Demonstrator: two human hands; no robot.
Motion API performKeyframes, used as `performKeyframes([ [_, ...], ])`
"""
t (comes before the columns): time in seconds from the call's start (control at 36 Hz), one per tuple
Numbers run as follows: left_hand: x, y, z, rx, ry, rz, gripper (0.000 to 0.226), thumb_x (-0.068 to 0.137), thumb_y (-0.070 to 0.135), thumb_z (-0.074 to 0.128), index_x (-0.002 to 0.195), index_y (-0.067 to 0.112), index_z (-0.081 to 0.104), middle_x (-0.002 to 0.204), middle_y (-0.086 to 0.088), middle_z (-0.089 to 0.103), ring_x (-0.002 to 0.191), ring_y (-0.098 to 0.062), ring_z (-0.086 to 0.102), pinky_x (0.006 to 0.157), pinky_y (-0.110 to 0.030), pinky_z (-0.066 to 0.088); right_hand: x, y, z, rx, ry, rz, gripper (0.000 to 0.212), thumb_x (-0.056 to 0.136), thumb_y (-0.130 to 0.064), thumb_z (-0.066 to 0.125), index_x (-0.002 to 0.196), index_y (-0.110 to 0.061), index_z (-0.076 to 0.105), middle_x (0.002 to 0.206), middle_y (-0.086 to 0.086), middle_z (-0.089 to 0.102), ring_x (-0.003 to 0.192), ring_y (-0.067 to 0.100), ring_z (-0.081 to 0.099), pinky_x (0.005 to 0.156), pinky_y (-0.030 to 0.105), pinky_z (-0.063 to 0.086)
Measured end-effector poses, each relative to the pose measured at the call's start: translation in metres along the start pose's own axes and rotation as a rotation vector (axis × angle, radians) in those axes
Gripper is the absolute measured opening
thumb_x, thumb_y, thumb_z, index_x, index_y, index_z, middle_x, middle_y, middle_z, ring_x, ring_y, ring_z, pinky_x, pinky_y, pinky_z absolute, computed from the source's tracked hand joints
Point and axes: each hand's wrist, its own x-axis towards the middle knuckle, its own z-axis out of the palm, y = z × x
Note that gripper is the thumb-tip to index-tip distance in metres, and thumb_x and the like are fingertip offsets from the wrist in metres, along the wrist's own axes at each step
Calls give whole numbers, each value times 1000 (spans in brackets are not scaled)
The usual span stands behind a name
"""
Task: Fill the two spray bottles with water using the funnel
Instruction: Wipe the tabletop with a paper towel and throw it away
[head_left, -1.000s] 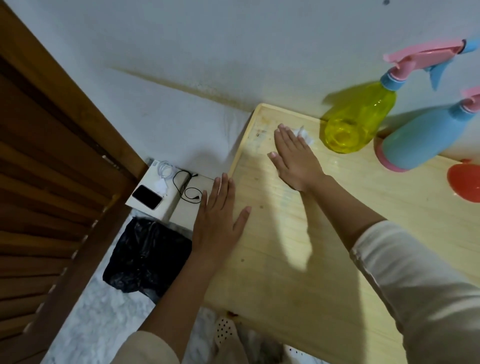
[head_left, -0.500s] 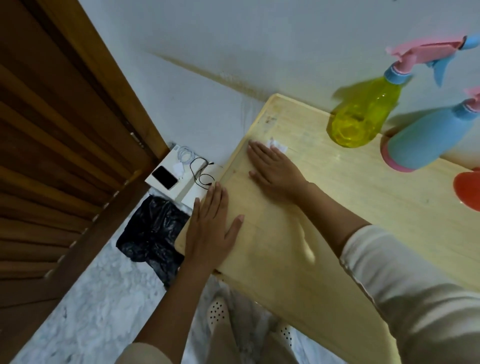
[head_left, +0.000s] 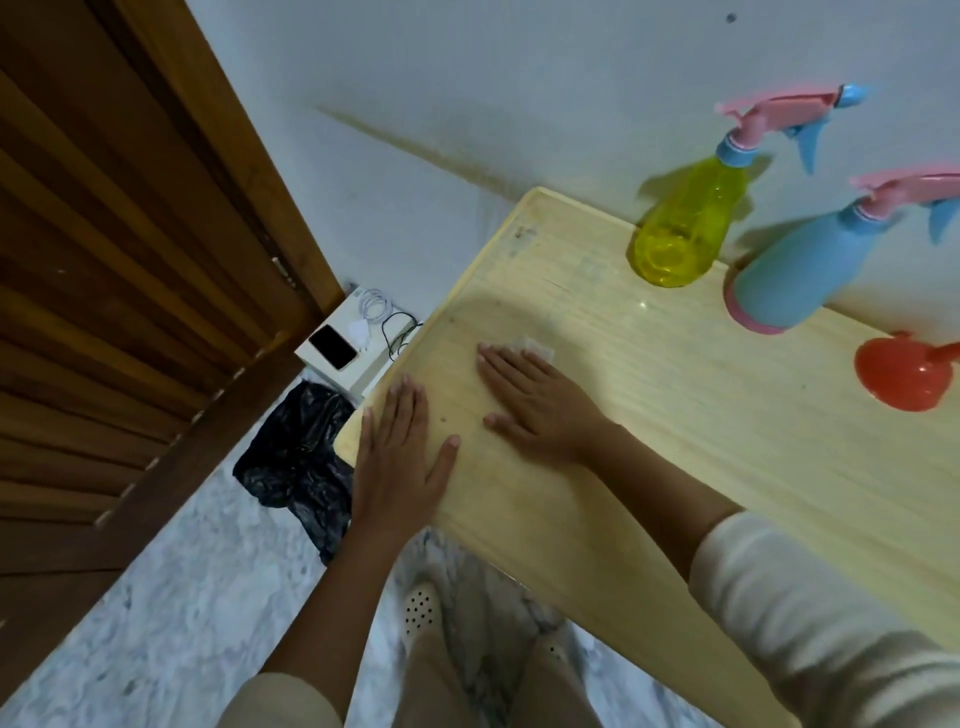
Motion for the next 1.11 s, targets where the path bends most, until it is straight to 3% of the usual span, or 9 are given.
performKeyframes([
  [0.14, -5, 14, 3, -27, -9, -39, 90, 81, 66, 10, 152, 10, 5, 160, -3, -1, 145, -8, -7, 113, -29, -19, -46, 16, -1, 13, 21, 123, 82, 85, -61, -2, 150, -11, 4, 158, 3, 1, 143, 10, -6, 114, 23, -11],
  [0.19, -3, 21, 3, -12, -23, -56, 93, 80, 66, 8, 152, 9, 4, 160, -4, -2, 147, -13, -6, 116, -34, -14, -67, 29, -4, 30, 53, 220, 87, 86, -65, -2, 148, -6, 15, 157, 9, 14, 145, 18, 8, 117, 28, -2],
  [0.25, 0, 28, 6, 19, -35, -34, 92, 79, 65, 7, 152, 9, 4, 160, -5, -2, 147, -16, -4, 117, -38, -9, -97, 45, -5, 107, 121, 359, 83, 89, -63, 11, 146, -4, 25, 155, 12, 20, 145, 23, 19, 119, 35, 10],
  [0.36, 5, 39, 13, 57, -28, -29, 93, 79, 66, 8, 152, 9, 6, 161, -6, 1, 148, -18, -2, 118, -38, -8, -176, 73, -3, 106, 178, 652, 77, 91, -57, 13, 150, -7, 13, 159, 8, 8, 147, 17, 3, 117, 31, 1],
  [0.53, 7, 44, 13, 80, -16, -9, 90, 83, 63, 21, 150, 5, 12, 160, -10, 10, 148, -24, 7, 119, -45, 3, -265, 57, 10, 156, 276, 1052, 73, 93, -51, 18, 149, -4, 11, 159, 10, 7, 147, 18, 2, 118, 33, 2],
  [0.67, 5, 43, 9, 115, -60, 30, 81, 95, 57, 30, 151, 3, 8, 160, -10, 3, 148, -23, 1, 119, -47, 0, -261, 8, 26, 193, 393, 1332, 66, 97, -42, 24, 148, 0, 14, 158, 15, 10, 147, 24, 6, 118, 38, 2],
  [0.83, 9, 33, -1, 66, -148, 122, 92, 81, 67, 17, 152, 8, 5, 161, -8, 0, 148, -22, -2, 118, -41, -3, -196, -42, 35, 252, 509, 1579, 64, 99, -36, 25, 148, 2, 10, 158, 16, 7, 147, 25, 3, 118, 41, -1],
  [0.97, 24, -6, -10, 67, -197, 312, 93, 77, 76, 11, 152, 20, 16, 160, -7, 5, 148, -27, 4, 118, -43, 3, -124, -66, 33, 272, 533, 1580, 64, 99, -34, 28, 148, 1, 6, 158, 15, 3, 147, 24, -1, 117, 39, -7],
  [1.11, 28, -42, -23, 70, -113, 278, 83, 85, 67, 13, 149, 17, 29, 157, -13, 21, 146, -28, 16, 116, -49, 11, -54, -96, 29, 254, 401, 1301, 66, 92, -35, 27, 144, 6, 23, 154, 22, 18, 145, 33, 15, 118, 46, 3],
])
